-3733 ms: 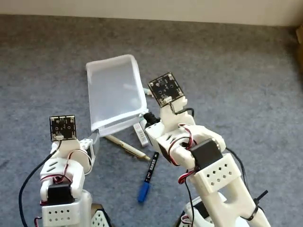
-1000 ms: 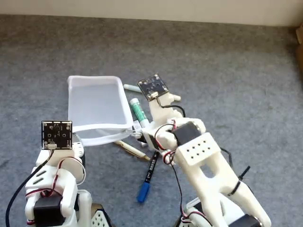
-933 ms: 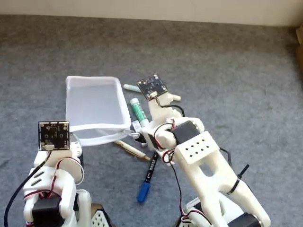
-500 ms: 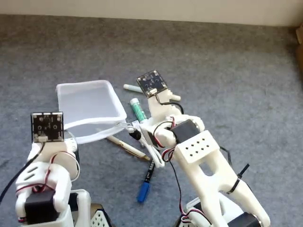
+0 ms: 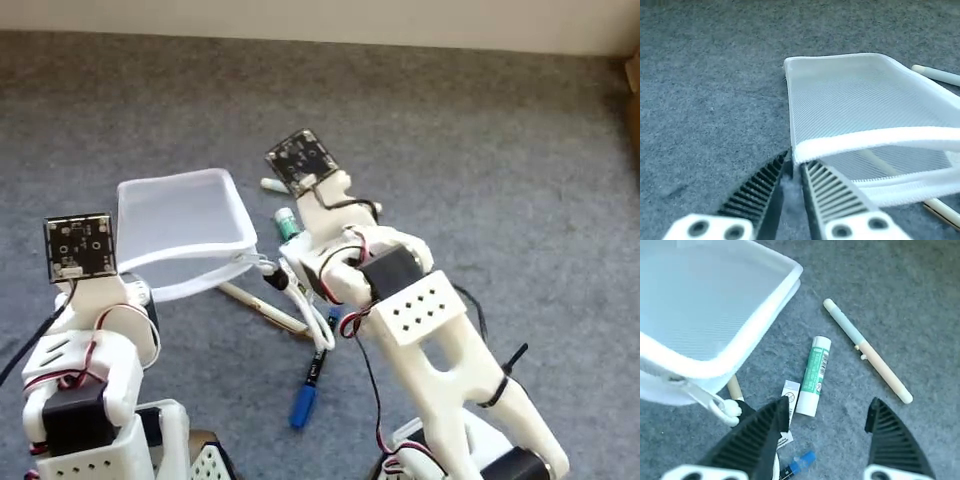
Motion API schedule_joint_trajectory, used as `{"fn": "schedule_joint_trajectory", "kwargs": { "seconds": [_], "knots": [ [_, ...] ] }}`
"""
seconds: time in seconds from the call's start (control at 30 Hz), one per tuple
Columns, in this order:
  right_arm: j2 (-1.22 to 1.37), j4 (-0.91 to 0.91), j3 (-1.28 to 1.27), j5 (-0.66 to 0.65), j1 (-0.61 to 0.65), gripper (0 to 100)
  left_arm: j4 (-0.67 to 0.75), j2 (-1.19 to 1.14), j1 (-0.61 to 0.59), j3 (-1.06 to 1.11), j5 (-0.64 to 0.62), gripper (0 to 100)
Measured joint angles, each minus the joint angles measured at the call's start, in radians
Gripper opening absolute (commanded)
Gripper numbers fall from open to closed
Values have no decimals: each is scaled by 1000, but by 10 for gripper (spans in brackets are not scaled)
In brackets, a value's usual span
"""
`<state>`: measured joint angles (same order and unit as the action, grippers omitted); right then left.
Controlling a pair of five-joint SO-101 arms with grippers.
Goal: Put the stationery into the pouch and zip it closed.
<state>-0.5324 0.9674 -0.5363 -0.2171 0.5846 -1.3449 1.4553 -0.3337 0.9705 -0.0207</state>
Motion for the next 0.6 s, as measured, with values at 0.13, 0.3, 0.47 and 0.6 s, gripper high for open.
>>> {"fn": "schedule_joint_trajectory", "kwargs": {
  "seconds": [0.13, 0.3, 0.47, 0.6],
  "knots": [
    [152, 0, 121, -20, 17, 238, 0, 0, -28, 0, -3, 7],
    [434, -2, 318, -21, 15, 238, 0, 0, -31, 0, -3, 7],
    [657, -2, 500, -21, 17, 238, 0, 0, -31, 0, -3, 7],
    [784, -2, 615, -23, 17, 238, 0, 0, -31, 0, -3, 7]
  ]
}}
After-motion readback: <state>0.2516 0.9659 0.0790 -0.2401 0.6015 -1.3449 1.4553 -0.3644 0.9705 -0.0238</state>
